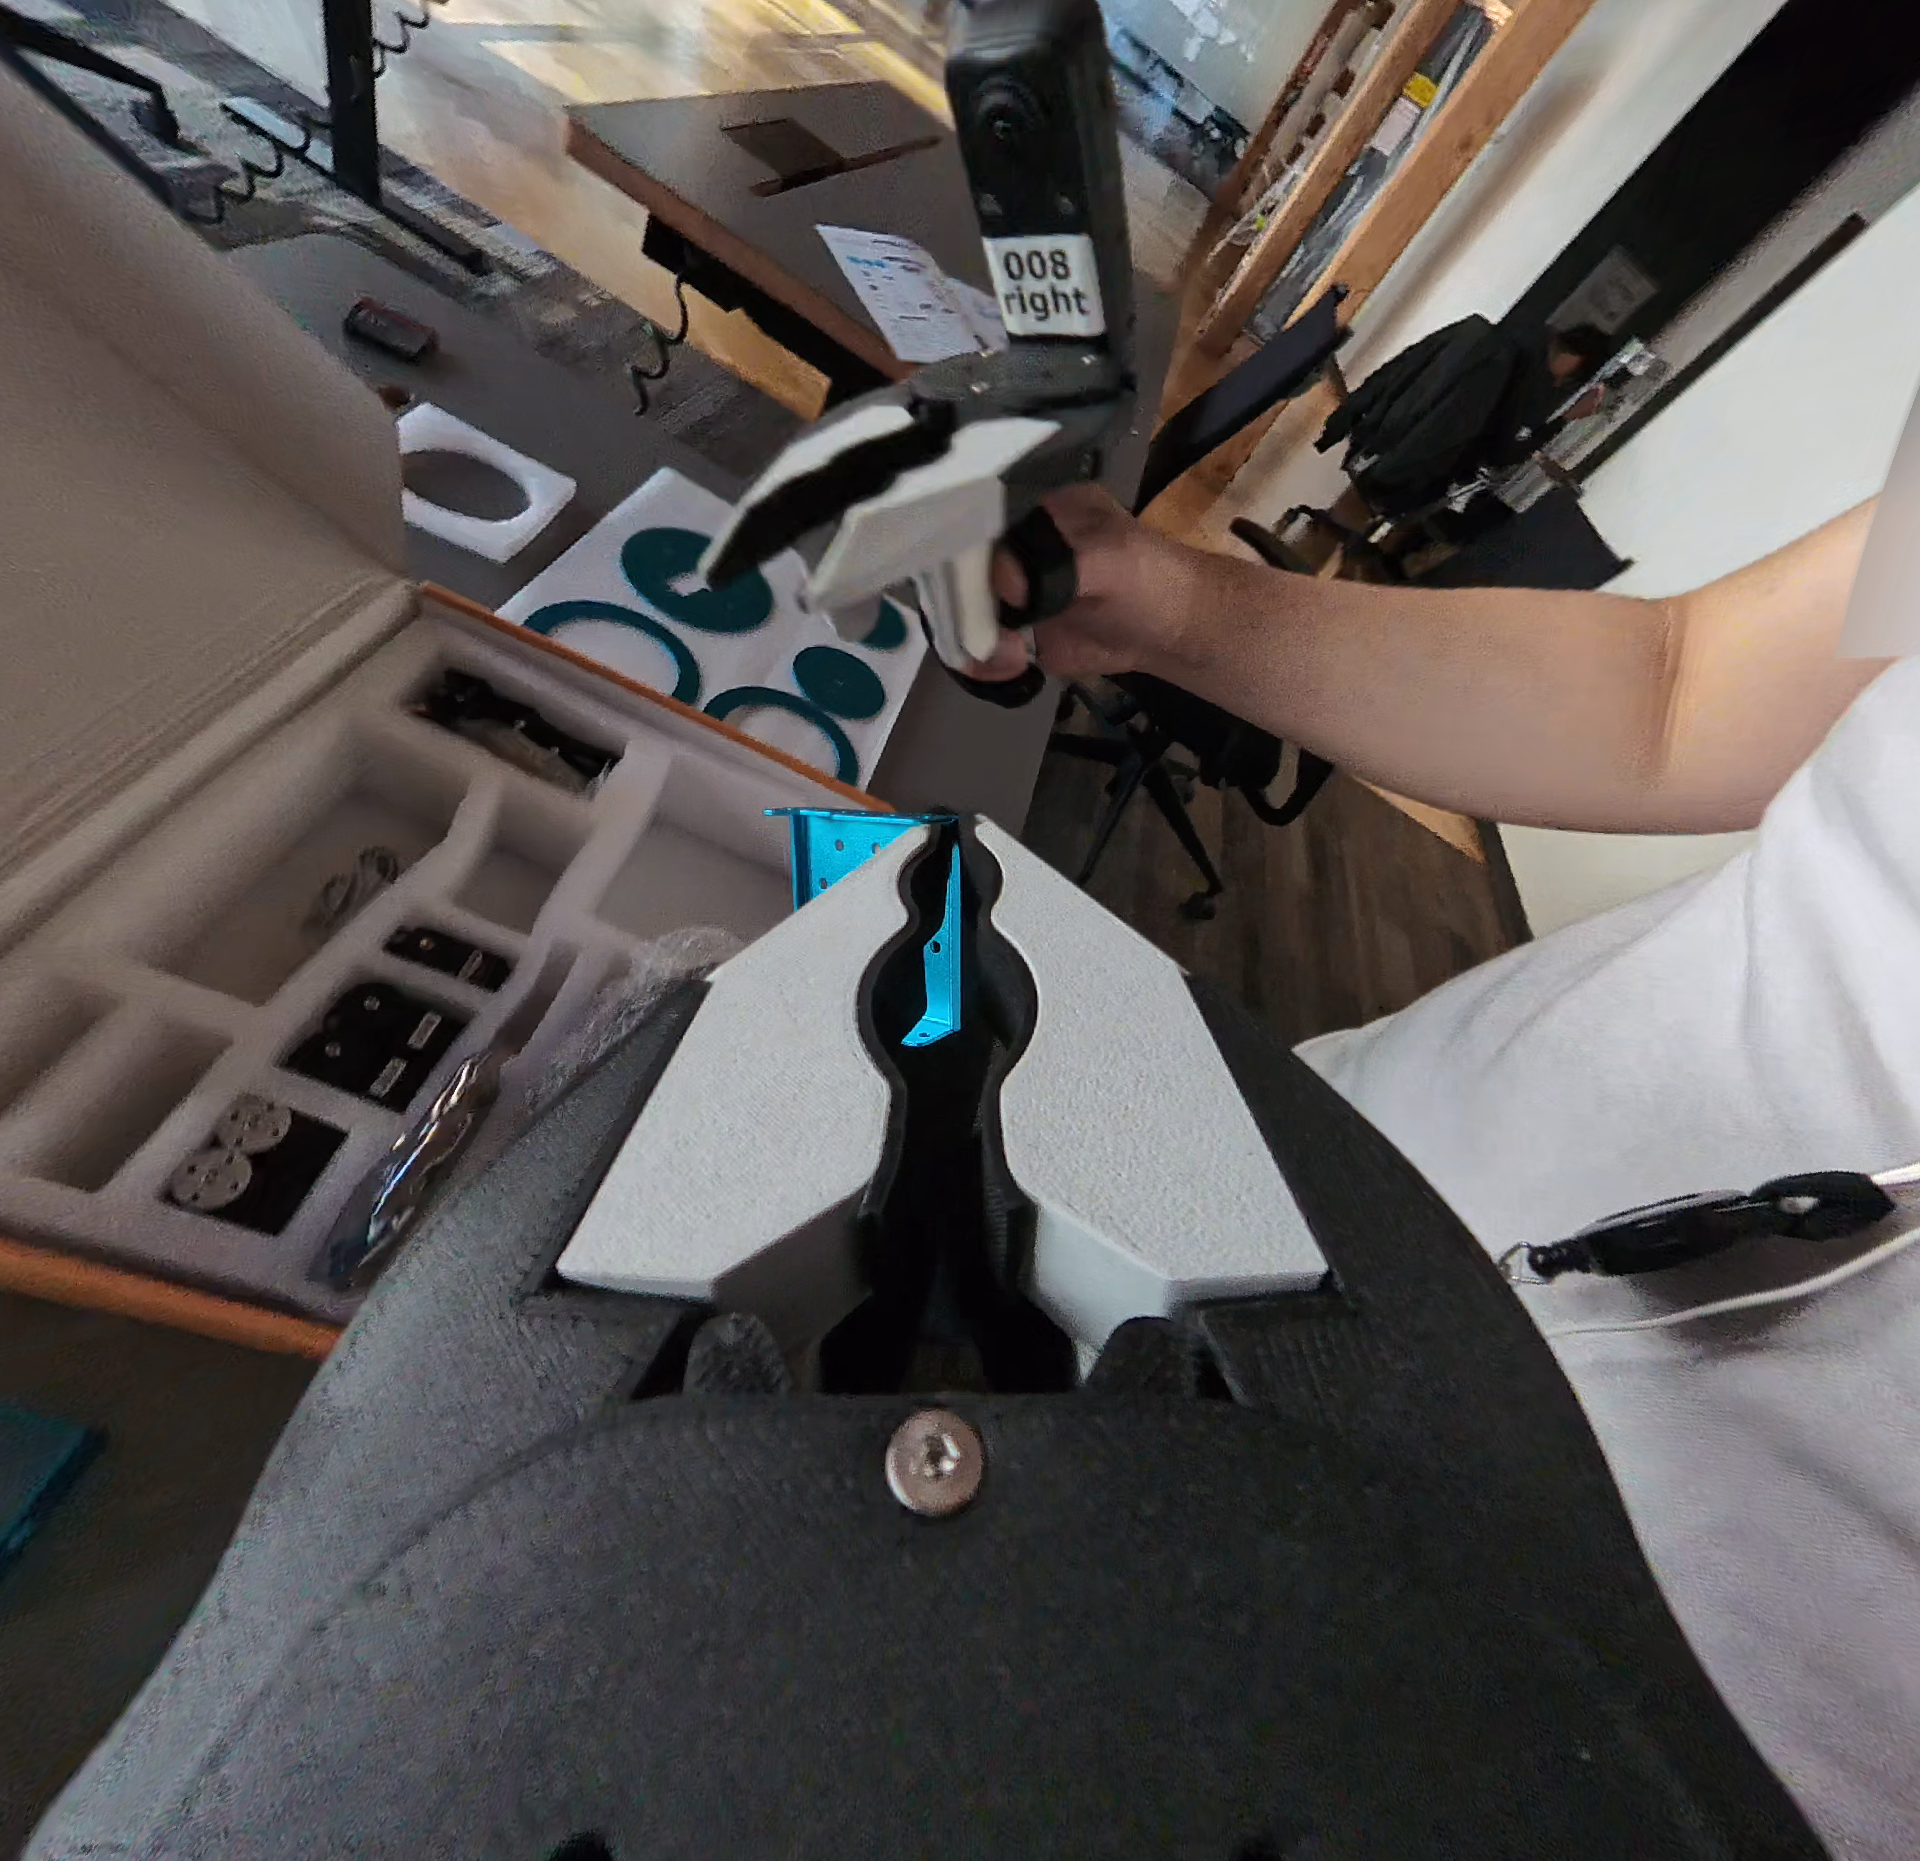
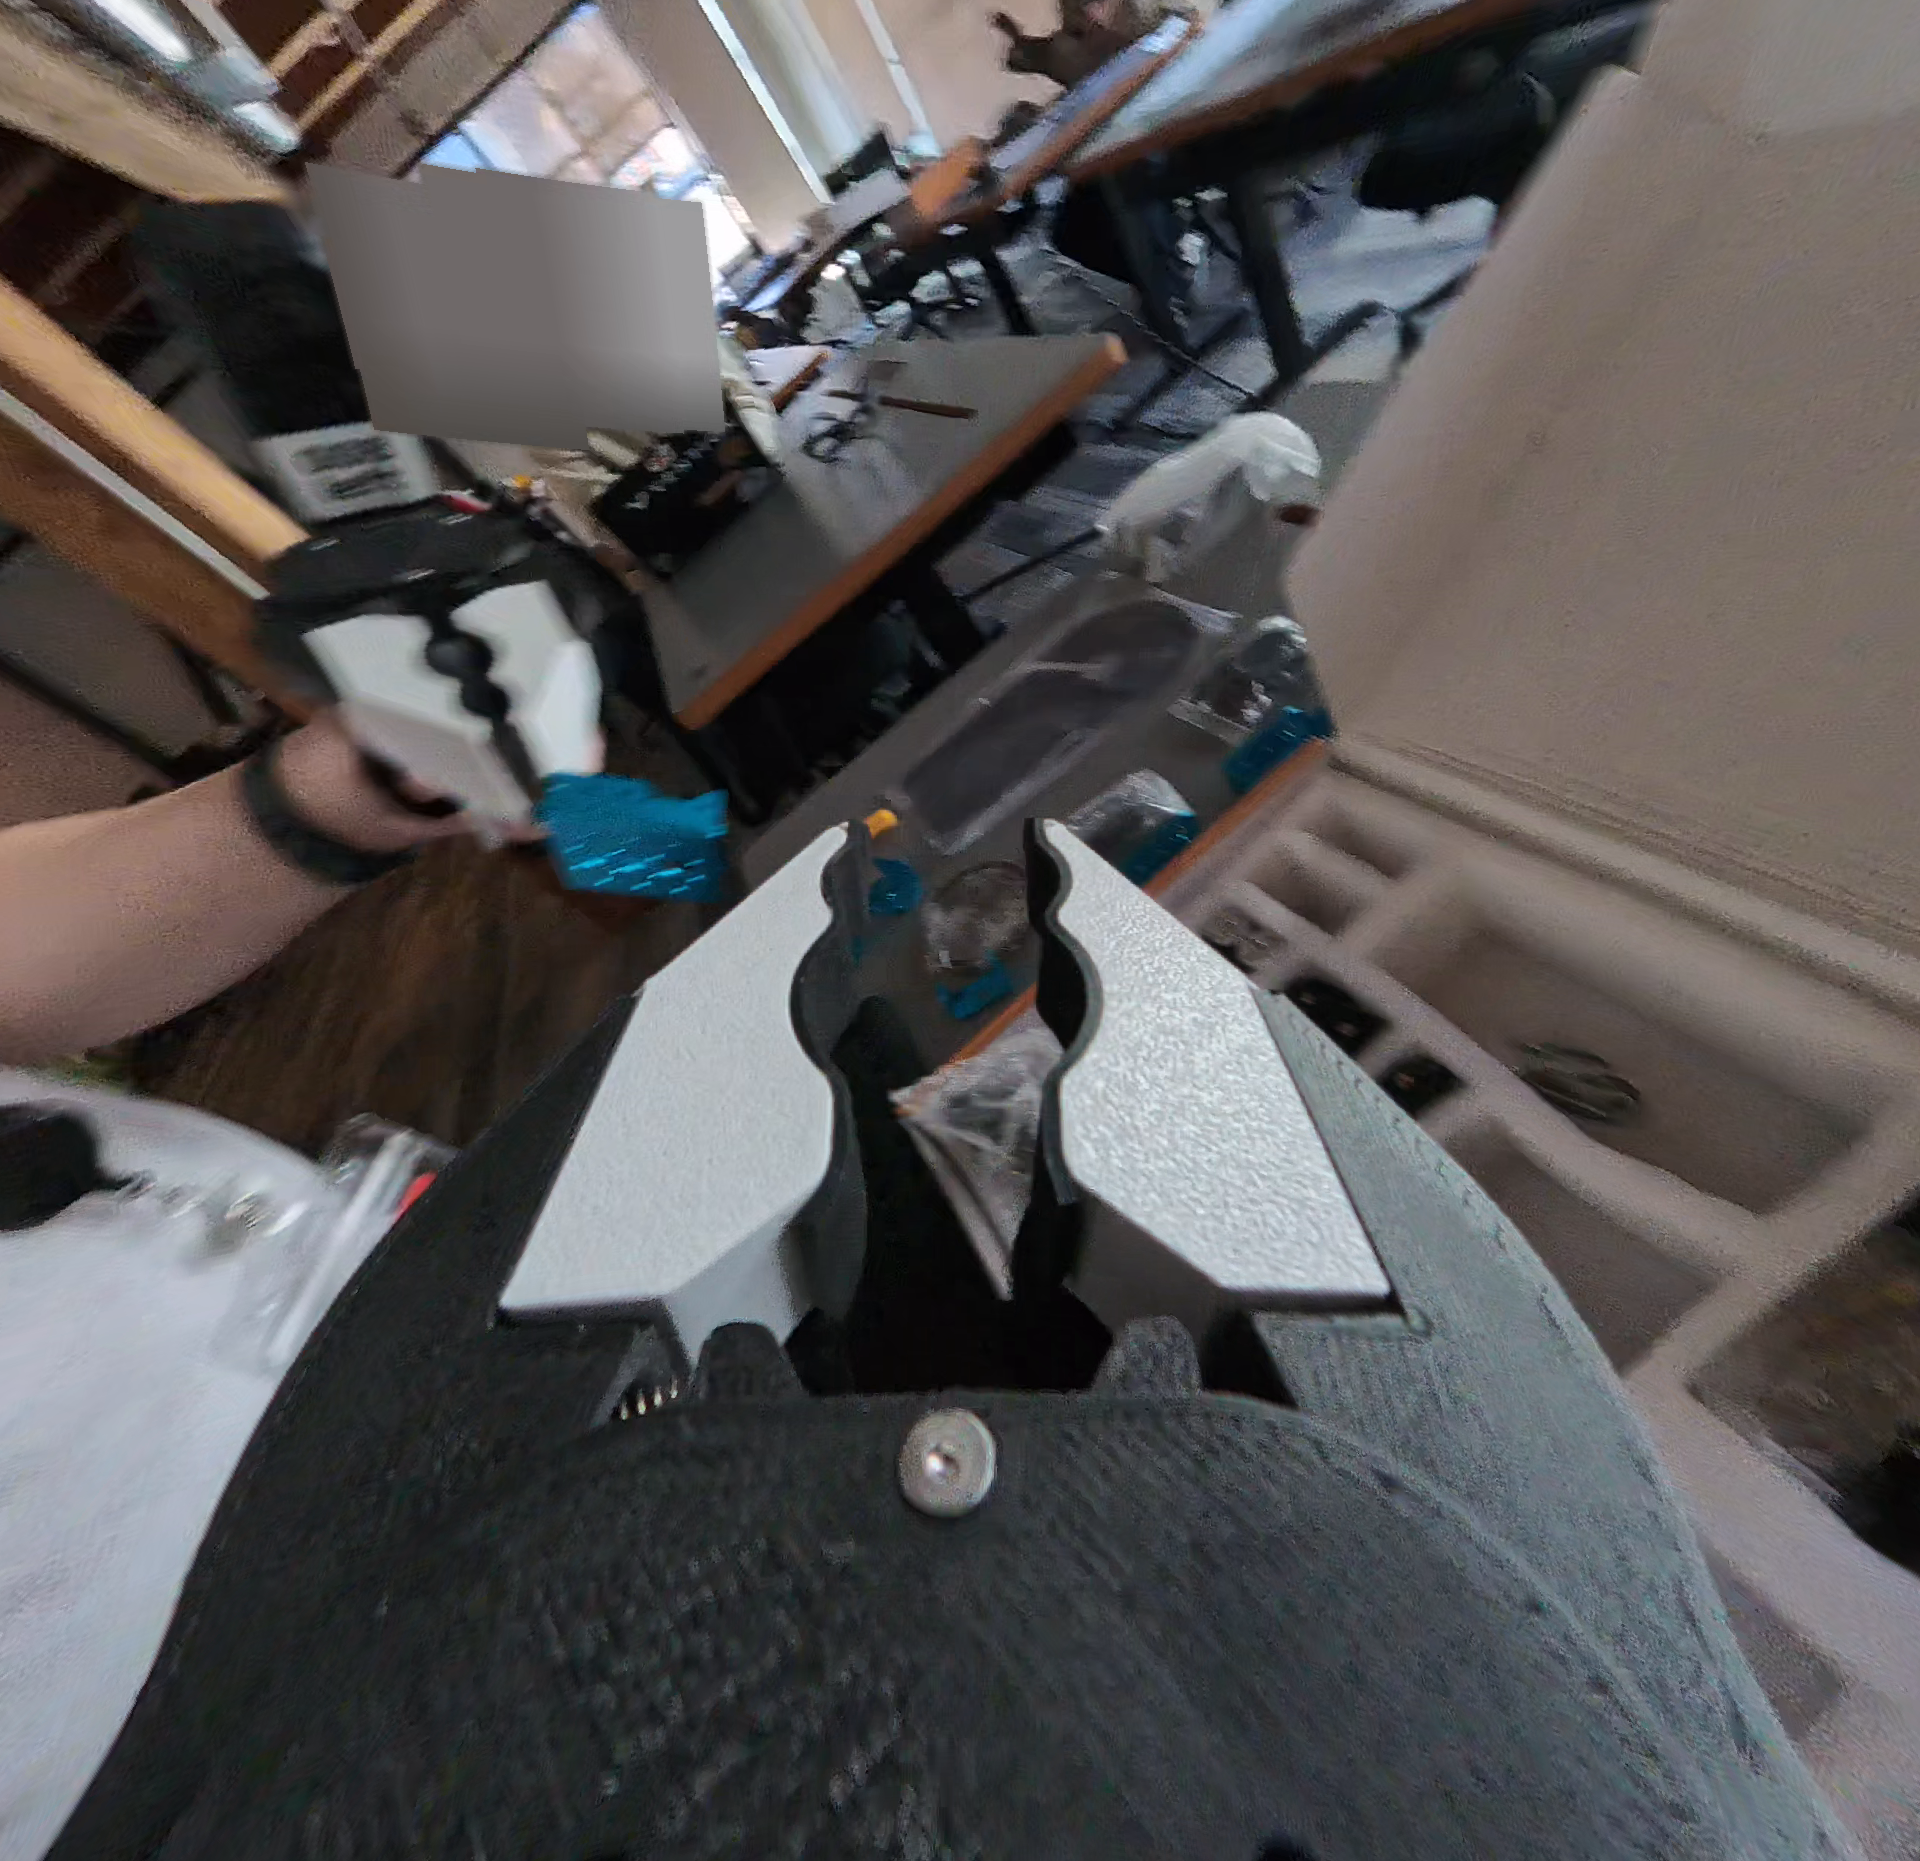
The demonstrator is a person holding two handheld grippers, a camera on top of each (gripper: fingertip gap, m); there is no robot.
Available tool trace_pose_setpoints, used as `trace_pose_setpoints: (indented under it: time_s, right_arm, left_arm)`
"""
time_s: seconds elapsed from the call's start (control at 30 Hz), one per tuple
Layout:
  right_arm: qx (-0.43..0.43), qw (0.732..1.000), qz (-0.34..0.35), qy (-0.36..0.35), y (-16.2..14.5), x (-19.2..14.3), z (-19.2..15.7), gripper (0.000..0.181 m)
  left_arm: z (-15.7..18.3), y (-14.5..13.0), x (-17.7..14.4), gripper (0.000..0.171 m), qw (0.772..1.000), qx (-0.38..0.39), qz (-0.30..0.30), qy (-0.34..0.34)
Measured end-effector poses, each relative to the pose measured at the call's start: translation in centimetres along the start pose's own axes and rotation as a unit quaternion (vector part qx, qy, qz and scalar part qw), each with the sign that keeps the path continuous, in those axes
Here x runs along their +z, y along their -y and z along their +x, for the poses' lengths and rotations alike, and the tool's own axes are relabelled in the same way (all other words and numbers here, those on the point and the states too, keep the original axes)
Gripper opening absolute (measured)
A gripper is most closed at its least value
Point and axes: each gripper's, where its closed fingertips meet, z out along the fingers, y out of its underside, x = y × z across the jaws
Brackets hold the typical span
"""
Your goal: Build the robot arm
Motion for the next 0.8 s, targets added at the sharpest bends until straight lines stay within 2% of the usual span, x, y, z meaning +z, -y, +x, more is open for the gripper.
trace_pose_setpoints:
  time_s: [0.07,0.13,0.27,0.37,0.43,0.53,0.63,0.73,0.8]
  right_arm:
    - [-0.042,0.998,0.012,0.046,0.5,-1.2,-5.0,0.03]
    - [-0.042,0.996,0.035,0.065,1.8,-2.4,-7.9,0.022]
    - [-0.048,0.992,0.087,0.077,5.1,-3.7,-11.1,0.034]
    - [-0.058,0.987,0.115,0.097,6.8,-3.1,-12.0,0.046]
    - [-0.03,0.98,0.14,0.135,8.0,-2.7,-12.1,0.044]
    - [0.007,0.961,0.155,0.228,8.9,-2.6,-13.8,0.027]
    - [0.024,0.944,0.181,0.275,9.4,-3.2,-14.9,0.01]
    - [0.044,0.941,0.177,0.285,9.0,-3.3,-15.0,0.002]
    - [0.05,0.947,0.18,0.26,8.8,-3.6,-14.4,0.001]
  left_arm:
    - [1.2,2.0,0.4,0.0,0.999,0.0,0.017,-0.046]
    - [2.4,4.8,0.3,0.0,0.992,-0.022,0.059,-0.111]
    - [4.0,9.7,-1.0,0.0,0.962,-0.065,0.129,-0.231]
    - [5.6,12.3,-2.3,0.0,0.923,-0.096,0.16,-0.335]
    - [6.3,13.3,-2.6,0.0,0.905,-0.107,0.167,-0.376]
    - [7.0,14.4,-2.8,0.0,0.885,-0.121,0.178,-0.412]
    - [7.3,14.4,-2.5,0.0,0.88,-0.125,0.173,-0.425]
    - [7.2,14.1,-2.3,0.0,0.872,-0.142,0.173,-0.436]
    - [6.2,13.8,-1.7,0.002,0.872,-0.168,0.173,-0.426]
